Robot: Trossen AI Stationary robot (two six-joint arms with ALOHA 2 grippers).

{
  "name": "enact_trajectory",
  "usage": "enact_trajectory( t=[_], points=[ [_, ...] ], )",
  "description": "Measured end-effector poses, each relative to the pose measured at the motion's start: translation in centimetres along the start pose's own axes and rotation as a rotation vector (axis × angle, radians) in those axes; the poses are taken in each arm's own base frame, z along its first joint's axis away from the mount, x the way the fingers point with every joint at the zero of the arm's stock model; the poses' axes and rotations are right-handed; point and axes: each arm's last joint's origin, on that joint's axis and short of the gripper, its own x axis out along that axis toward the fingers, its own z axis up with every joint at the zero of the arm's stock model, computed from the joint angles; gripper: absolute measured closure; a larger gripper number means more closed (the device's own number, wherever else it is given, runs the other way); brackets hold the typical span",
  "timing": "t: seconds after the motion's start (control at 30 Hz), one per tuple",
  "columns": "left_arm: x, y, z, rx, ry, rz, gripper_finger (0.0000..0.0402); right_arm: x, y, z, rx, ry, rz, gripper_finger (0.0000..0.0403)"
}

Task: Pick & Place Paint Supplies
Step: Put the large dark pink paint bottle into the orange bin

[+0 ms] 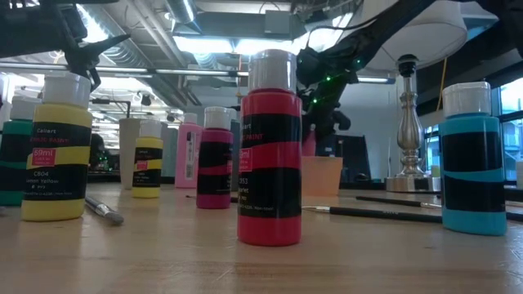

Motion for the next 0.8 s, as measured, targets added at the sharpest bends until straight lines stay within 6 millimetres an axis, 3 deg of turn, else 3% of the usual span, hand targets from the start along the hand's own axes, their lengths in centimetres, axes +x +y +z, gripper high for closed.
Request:
enact_trajectory(
  t=[0.8],
  points=[
    [0.00, 0.01, -0.01, 0.002, 0.001, 0.001, 0.0187, 0.58, 0.32, -0.15, -0.058, 0.018, 0.080, 0.0156]
  ],
)
